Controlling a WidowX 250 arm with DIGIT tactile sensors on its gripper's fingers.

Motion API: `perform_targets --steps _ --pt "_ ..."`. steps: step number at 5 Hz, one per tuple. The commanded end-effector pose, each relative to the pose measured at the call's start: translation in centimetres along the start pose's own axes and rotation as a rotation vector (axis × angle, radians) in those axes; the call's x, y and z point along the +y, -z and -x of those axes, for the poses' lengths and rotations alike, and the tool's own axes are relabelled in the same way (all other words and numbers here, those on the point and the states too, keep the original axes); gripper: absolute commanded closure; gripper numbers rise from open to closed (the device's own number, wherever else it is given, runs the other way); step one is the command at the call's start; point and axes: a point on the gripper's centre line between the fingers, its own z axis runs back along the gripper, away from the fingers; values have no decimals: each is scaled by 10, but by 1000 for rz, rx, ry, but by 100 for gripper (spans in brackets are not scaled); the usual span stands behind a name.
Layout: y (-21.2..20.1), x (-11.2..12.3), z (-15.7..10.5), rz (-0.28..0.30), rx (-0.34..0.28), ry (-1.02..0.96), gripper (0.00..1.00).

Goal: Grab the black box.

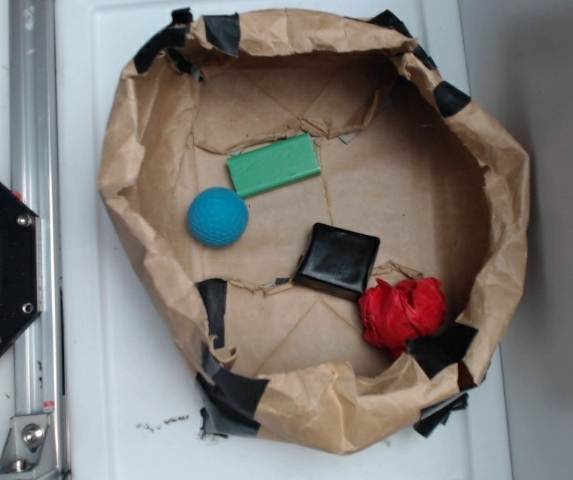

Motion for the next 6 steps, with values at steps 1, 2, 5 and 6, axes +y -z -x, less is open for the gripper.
perform_targets --steps 1,2,5,6 --pt "0 0 0 0 0 0 0" --pt "36 6 -46 -31 -10 78 0" --pt "157 18 -115 -81 80 295 0" --pt "194 27 -114 -11 94 281 0"
